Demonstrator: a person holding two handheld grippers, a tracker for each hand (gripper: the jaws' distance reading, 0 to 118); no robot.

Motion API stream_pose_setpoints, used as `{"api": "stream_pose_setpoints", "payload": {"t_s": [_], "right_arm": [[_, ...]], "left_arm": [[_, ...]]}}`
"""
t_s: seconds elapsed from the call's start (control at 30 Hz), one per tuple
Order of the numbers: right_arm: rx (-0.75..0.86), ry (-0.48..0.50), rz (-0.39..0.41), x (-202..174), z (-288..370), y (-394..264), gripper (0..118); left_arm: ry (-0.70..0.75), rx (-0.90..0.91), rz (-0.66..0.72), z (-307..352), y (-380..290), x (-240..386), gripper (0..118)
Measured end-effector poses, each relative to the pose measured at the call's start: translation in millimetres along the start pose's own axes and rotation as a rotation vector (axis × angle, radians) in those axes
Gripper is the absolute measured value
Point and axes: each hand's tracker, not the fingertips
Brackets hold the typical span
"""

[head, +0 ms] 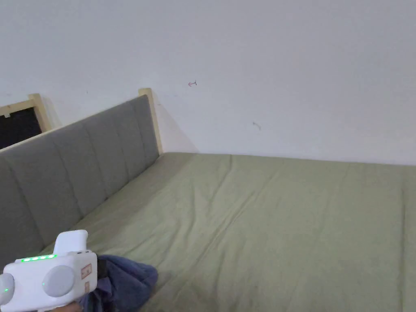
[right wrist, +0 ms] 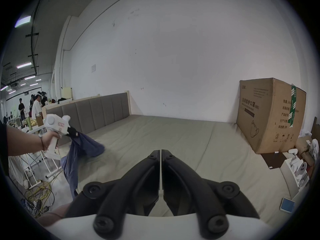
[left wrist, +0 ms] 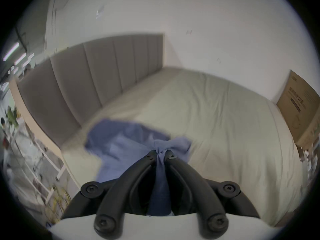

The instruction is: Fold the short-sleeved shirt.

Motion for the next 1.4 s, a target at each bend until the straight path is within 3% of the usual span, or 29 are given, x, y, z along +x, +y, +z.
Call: {"api": "stream_pose_setpoints", "payload": {"t_s": [0.2,0.47,0.53,0.7,0.87,0.97,1.07,1.1,1.17,1.2,1.23,1.27,1.4], "right_arm": [[0.075,-0.032,-0.038,15,24,12,2],[0.171,-0.107,-0.058,33,67,31,2],[0.181,-0.138,-0.046,39,80,33,2],[0.188,-0.217,-0.033,56,103,30,2],[0.148,-0.272,-0.069,74,106,13,2],[0.106,-0.289,-0.094,82,100,-2,2],[0.039,-0.299,-0.106,86,94,-15,2],[0.018,-0.3,-0.112,87,92,-19,2],[-0.01,-0.291,-0.122,87,90,-25,2],[-0.018,-0.286,-0.123,87,88,-27,2],[-0.025,-0.284,-0.122,86,87,-28,2],[-0.03,-0.28,-0.12,85,86,-29,2],[-0.009,-0.268,-0.112,76,84,-22,2]], "left_arm": [[-0.206,0.371,-0.142,130,75,44,6],[-0.598,0.566,-0.308,250,107,197,6],[-0.724,0.507,-0.354,257,103,236,6],[-0.887,0.289,-0.428,224,64,321,6],[-0.913,-0.04,-0.453,139,-20,394,6],[-0.907,-0.395,-0.456,69,-83,425,7],[-0.881,-0.549,-0.455,26,-140,434,9],[-0.9,-0.54,-0.423,23,-153,429,20],[-0.93,-0.523,-0.343,18,-161,424,106],[-0.957,-0.517,-0.326,20,-162,422,118],[-0.993,-0.492,-0.314,25,-159,417,110],[-1.054,-0.406,-0.281,35,-148,406,111],[-1.061,-0.197,-0.28,77,-105,378,111]]}}
